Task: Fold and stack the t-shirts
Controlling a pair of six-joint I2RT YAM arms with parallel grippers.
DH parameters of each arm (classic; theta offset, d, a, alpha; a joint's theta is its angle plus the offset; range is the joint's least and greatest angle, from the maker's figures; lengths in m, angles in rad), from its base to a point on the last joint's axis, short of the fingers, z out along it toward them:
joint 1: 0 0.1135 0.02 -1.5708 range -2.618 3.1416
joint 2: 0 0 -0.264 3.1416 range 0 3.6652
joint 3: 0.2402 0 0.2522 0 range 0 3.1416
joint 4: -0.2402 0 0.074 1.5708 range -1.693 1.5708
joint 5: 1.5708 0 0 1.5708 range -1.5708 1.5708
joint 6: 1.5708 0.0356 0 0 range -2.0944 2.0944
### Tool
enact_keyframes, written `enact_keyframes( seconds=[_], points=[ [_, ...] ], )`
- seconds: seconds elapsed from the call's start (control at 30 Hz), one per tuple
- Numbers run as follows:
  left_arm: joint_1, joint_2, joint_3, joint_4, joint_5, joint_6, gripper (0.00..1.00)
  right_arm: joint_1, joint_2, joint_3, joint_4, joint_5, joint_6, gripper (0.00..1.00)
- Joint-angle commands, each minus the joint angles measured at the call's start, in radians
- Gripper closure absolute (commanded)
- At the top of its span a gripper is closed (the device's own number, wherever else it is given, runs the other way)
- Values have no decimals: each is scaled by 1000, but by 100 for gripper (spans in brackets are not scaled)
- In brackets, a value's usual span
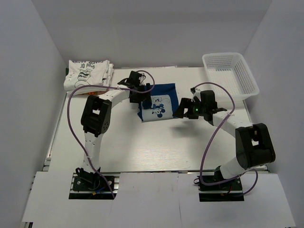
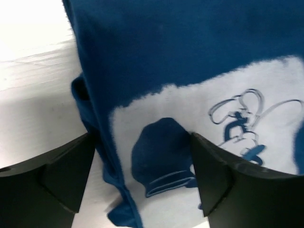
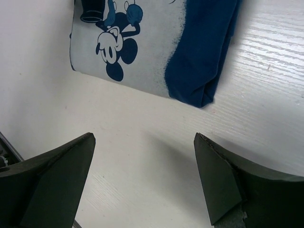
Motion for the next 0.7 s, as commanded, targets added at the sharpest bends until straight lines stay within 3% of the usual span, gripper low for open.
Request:
enact_keyframes(
  seconds=[0.0,0.07,0.17,0.2,0.3,0.33,0.4,0.67],
  points=[
    [-2,6,2,-48,26,14,13,1,-61,-11,-5,39,-29,10],
    [-12,6,-58,-6,57,14,16,-1,-73,-16,-11,52,-34,10],
    [-12,6,-101,36,111,5,32,0,-96,-25,-5,78,-32,10],
    [-12,16,-101,36,120,5,43,2,-103,-33,-5,78,-35,10],
    [-12,61,-42,36,129,5,62,-3,-122,-45,8,90,-37,10],
    [-12,70,-28,27,129,5,81,-4,-129,-46,11,93,-38,10],
    [-12,79,33,10,71,5,100,-4,-133,-50,5,109,-46,10],
    [-12,-36,152,-71,-190,233,100,-3,-139,-57,3,150,-63,10]
  ],
)
